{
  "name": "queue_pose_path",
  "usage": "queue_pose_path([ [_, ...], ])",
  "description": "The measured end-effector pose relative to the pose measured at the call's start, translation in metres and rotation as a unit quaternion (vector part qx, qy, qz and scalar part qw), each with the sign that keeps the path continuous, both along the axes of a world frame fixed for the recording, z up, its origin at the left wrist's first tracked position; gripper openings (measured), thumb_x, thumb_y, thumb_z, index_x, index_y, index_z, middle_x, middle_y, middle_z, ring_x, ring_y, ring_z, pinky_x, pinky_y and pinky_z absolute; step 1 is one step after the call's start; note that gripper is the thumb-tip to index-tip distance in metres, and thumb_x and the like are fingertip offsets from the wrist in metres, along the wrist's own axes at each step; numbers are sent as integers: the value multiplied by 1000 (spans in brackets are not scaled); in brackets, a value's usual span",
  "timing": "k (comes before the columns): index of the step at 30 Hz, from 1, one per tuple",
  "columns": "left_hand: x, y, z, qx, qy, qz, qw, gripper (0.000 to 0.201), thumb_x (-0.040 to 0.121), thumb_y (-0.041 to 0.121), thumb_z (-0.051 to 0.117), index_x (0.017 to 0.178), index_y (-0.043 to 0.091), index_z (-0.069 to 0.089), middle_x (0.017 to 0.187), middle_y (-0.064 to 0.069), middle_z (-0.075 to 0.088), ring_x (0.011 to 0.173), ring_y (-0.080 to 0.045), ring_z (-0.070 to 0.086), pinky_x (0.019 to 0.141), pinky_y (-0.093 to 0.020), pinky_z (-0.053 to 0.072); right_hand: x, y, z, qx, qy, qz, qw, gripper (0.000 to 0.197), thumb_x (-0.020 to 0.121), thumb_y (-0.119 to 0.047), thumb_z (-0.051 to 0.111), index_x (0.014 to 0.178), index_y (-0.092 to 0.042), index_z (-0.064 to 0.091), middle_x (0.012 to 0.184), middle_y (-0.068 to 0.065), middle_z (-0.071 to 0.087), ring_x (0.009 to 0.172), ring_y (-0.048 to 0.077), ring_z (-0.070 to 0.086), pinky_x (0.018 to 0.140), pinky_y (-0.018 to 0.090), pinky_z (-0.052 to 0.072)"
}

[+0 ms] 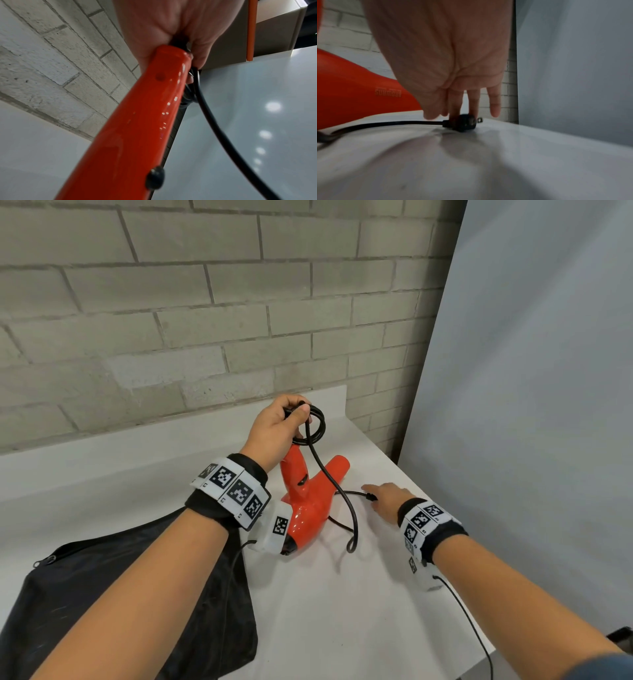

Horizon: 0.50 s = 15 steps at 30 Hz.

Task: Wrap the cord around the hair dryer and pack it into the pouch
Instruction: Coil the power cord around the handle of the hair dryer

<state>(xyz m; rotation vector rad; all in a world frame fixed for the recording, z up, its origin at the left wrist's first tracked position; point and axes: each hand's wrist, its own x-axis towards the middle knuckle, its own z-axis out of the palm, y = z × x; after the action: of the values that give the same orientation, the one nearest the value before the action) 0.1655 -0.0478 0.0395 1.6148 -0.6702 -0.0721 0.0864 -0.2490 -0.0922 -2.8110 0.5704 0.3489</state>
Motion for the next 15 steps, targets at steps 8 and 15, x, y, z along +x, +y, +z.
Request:
queue_pose_path([
  [8,0,-2,-3,18,-27,5,999,14,94,12,42,104,10,51,79,4,54,67,-4,50,55,-7,43,4,-2,21,-164,30,-32,985,32,92,-9,38,120,-10,54,126,10,55,118,28,52,100,38,40],
  [15,3,-3,-1,8,-33,24,999,20,94,12,43,109,4,53,75,5,49,59,-6,43,50,-6,40,-3,-6,67,-3,-355,-37,934,15,90,3,43,96,3,57,102,16,50,86,32,54,69,30,36],
])
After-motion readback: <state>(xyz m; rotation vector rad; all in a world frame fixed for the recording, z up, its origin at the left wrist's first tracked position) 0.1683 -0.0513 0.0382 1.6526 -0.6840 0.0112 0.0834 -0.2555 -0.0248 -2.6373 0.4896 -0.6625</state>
